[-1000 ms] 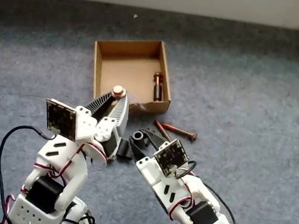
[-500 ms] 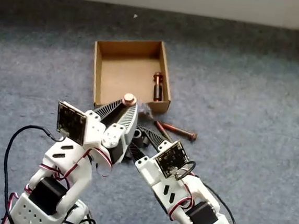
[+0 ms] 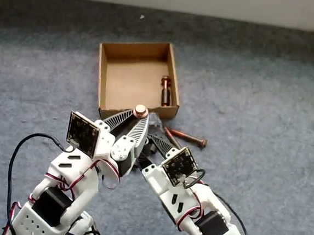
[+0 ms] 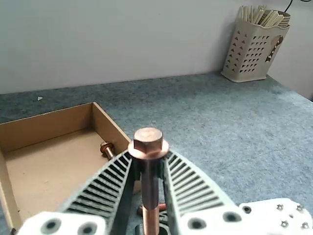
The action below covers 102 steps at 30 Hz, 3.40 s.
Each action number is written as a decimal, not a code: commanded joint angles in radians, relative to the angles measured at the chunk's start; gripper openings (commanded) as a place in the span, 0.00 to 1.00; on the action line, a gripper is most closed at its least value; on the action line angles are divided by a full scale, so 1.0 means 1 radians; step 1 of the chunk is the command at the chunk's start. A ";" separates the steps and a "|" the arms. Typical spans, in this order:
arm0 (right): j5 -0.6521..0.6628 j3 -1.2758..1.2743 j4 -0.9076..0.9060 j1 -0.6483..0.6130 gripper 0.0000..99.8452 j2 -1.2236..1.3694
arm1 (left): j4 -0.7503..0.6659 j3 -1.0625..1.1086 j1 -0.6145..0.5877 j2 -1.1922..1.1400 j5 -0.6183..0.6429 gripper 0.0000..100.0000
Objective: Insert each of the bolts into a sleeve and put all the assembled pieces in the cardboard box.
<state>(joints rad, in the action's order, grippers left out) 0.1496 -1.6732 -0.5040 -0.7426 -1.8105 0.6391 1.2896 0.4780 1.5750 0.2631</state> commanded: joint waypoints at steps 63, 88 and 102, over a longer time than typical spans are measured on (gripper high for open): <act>-0.147 0.197 0.051 0.209 0.00 0.170 | 0.216 0.275 -0.733 -0.002 -0.315 0.00; -0.143 1.271 0.483 0.269 0.01 1.883 | 0.107 0.343 -0.734 -0.004 -0.391 0.00; -0.147 1.406 0.085 0.271 0.12 1.877 | 0.107 0.343 -0.734 -0.004 -0.391 0.00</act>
<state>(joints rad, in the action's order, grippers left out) -0.0054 -0.3429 -0.2954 -0.4818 0.1166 0.7679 1.6379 -0.2478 1.5643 -0.1204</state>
